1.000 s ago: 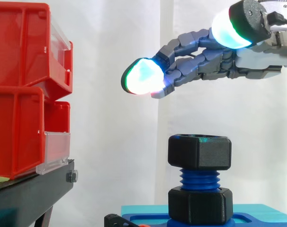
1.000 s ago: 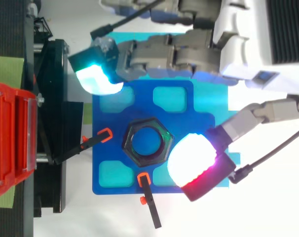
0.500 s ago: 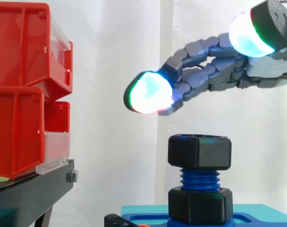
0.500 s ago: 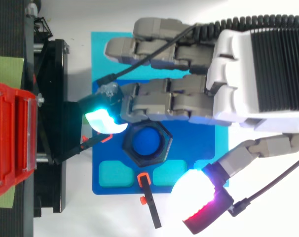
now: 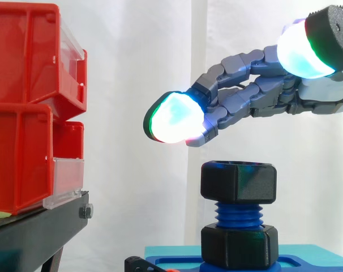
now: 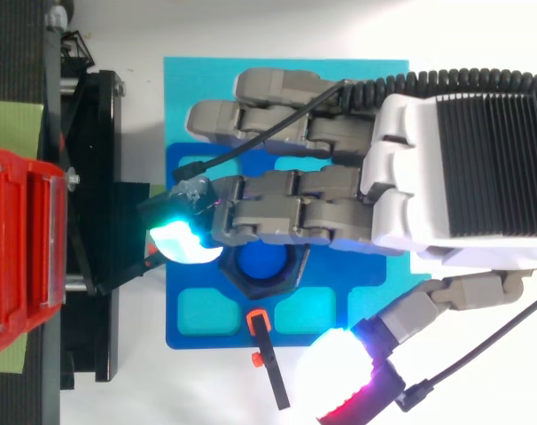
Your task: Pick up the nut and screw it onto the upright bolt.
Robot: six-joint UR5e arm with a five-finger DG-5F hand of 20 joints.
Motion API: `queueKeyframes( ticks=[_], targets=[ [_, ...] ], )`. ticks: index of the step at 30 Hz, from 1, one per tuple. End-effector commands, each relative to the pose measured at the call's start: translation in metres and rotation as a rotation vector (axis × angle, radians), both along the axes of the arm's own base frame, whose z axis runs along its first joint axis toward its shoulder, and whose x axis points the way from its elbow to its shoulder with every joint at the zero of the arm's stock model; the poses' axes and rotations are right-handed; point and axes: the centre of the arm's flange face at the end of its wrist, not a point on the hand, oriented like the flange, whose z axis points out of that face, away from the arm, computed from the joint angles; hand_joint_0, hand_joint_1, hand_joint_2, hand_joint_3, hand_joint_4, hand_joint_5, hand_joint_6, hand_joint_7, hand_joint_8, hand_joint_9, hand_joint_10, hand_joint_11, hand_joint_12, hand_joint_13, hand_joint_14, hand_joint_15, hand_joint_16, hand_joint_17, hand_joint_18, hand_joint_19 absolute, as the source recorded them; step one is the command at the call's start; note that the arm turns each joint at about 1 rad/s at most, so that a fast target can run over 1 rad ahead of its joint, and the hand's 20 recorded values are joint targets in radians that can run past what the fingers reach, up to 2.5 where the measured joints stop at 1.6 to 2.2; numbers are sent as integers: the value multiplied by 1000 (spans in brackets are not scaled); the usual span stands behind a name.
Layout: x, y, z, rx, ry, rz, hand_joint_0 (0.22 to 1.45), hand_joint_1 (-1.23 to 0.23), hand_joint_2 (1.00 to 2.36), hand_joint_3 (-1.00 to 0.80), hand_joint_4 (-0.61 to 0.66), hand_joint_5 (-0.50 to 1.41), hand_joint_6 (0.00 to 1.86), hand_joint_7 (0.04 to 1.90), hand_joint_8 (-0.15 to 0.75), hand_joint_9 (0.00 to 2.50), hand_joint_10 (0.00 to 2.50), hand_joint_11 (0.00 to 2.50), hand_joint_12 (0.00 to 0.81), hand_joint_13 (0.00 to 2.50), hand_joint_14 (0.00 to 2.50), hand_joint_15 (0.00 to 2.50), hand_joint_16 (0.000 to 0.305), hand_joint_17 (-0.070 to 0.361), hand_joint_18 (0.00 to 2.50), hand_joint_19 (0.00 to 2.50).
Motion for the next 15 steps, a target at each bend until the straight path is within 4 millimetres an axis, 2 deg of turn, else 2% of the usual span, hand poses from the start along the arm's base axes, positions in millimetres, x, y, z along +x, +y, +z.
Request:
queueKeyframes(
  ticks=[1,10,15],
  targets=[
    [0,3,-1,-1,5,-4,425,-244,1000,-500,186,-171,501,649,201,172,0,0,310,0,0,0,39,88,0,0],
    [-1,3,-7,-8,9,-4,428,-249,1000,-500,198,-166,502,676,213,220,0,0,310,0,0,0,39,87,0,0],
    [5,3,-33,-6,43,-15,430,-254,1000,-500,203,-162,502,682,217,240,0,0,310,0,0,0,39,87,0,0]
  ],
)
